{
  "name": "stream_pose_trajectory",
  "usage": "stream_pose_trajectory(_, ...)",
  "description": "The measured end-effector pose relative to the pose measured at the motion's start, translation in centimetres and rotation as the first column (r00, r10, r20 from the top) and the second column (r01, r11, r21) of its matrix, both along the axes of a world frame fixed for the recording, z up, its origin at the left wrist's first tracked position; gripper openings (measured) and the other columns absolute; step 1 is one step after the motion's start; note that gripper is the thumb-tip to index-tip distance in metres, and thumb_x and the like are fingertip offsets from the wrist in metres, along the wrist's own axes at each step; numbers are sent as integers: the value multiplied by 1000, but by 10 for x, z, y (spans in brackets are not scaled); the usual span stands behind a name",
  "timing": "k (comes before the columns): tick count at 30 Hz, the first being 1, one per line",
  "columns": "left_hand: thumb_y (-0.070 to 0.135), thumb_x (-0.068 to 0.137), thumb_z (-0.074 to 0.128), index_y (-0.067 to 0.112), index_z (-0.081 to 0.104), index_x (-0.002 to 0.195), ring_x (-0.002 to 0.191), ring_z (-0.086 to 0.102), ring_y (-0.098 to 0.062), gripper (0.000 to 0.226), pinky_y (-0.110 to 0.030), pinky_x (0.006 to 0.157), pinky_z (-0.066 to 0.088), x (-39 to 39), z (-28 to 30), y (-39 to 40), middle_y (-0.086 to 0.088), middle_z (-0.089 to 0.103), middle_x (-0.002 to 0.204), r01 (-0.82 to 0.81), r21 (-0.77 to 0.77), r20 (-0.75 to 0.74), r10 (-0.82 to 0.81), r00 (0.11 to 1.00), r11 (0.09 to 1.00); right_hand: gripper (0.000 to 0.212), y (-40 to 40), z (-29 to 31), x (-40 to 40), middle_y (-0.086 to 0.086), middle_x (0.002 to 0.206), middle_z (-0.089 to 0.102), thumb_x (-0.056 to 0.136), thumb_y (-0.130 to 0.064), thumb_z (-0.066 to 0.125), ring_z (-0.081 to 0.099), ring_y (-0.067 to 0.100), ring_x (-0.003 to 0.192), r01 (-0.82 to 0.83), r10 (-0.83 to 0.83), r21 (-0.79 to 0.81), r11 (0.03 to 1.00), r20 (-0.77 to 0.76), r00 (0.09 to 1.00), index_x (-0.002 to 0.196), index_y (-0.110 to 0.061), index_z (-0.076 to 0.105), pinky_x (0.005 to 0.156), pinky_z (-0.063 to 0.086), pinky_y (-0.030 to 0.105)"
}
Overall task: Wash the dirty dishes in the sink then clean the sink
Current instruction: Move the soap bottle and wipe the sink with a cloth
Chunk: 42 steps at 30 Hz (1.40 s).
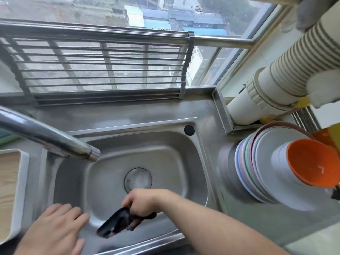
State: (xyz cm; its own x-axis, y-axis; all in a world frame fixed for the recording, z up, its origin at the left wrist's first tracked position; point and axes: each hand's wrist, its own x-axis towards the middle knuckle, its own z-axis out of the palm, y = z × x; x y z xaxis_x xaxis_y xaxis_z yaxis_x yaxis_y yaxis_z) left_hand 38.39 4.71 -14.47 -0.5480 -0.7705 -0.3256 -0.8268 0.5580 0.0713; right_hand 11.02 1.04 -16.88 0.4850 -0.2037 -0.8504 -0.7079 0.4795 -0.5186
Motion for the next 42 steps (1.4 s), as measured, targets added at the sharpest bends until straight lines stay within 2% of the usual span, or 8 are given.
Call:
stream_pose_trajectory(5,42,47,57,25,59,63,58,55,-31,24,-44,70,35,-6,16,-2,-1,49,63,38,12,45,-39,998,999,20,-40,-8,-94,-8,70,75,97,-12,68,64,13,56,-386,354,-23,922,-352,867,113,-17,77,49,47,19)
stream_pose_trajectory(10,43,48,58,25,58,64,60,55,-31,24,-44,69,40,-5,18,-1,-2,50,65,45,13,59,-45,997,999,26,-2,-55,-58,16,121,65,93,-31,59,65,36,113,-682,670,202,703,-512,538,109,-12,63,109,49,55)
stream_pose_trajectory(16,42,47,59,25,57,66,61,54,-31,26,-44,71,38,-4,14,-1,-2,49,66,62,-2,45,-61,997,998,38,-5,-69,80,21,119,68,101,-40,59,66,37,103,-640,642,78,764,-180,745,115,-7,70,102,52,44)
stream_pose_trajectory(20,41,42,62,25,61,68,62,55,-31,30,-43,72,37,-4,10,-3,-1,50,66,66,9,29,-66,997,998,22,-2,-56,122,11,100,68,99,-10,55,64,23,87,10,4,-137,991,99,995,116,-10,68,80,51,34)
stream_pose_trajectory(26,45,37,63,24,60,70,61,55,-28,39,-43,73,34,-1,8,-4,0,49,67,44,43,14,-45,999,998,65,-27,-31,30,7,67,56,76,22,20,47,12,50,681,-866,554,478,169,470,117,-5,63,51,37,19)
stream_pose_trajectory(33,44,36,62,23,57,61,57,55,-28,33,-42,71,33,-4,10,-5,-2,49,63,37,63,20,-38,999,997,43,-70,-50,-87,16,74,70,99,6,46,55,27,48,961,-954,-166,-222,-169,-249,140,-6,54,39,46,28)
stream_pose_trajectory(37,44,38,61,24,57,61,58,54,-28,31,-41,72,33,-1,7,-5,-1,48,64,54,44,-2,-53,999,998,62,-97,-84,-39,21,147,51,98,-20,65,58,37,126,811,-976,-561,166,-210,54,152,-6,37,105,50,41)
stream_pose_trajectory(42,45,38,60,23,58,63,58,53,-27,33,-40,72,33,-1,2,-5,0,48,64,69,19,6,-69,998,997,62,-122,-86,81,22,155,36,99,-16,65,44,36,142,711,-854,-475,519,-328,404,151,1,34,117,38,39)
